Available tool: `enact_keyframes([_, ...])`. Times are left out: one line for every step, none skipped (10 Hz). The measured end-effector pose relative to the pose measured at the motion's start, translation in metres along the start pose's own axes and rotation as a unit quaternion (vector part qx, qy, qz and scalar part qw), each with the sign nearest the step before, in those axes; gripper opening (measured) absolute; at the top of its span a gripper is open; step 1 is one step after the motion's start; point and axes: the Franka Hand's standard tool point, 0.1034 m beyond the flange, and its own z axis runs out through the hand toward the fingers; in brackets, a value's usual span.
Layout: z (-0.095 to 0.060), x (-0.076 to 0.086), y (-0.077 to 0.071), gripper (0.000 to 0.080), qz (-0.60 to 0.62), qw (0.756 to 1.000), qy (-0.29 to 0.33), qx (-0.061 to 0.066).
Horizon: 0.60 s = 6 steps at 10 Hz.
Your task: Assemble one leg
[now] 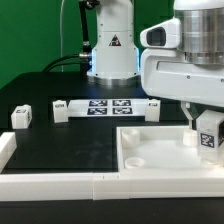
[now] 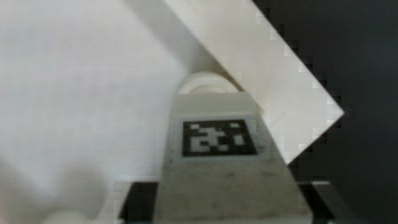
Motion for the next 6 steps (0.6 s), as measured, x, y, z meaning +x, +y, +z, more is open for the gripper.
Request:
enact_keyframes([0.0002, -0.0005, 0.0003, 0.0291, 0.050, 0.999, 0.002, -0.002])
enact_keyframes([0.0005, -0.0010, 0.0005, 0.0291, 0.088, 0.996, 0.003, -0.003])
enact_keyframes([0.0005, -0.0007, 0.0010, 0.0291, 0.129, 0.992, 0.003, -0.004])
enact_keyframes([0.0005, -0.0008, 0.0011, 0.0291, 0.153, 0.988, 0.003, -0.004])
enact_keyframes([0.0007, -0.0011, 0.0009, 0.0369, 0.186, 0.982, 0.002, -0.004])
enact_keyframes([0.0013, -0.0013, 0.0009, 0.0369, 0.167, 0.986, 0.002, -0.004])
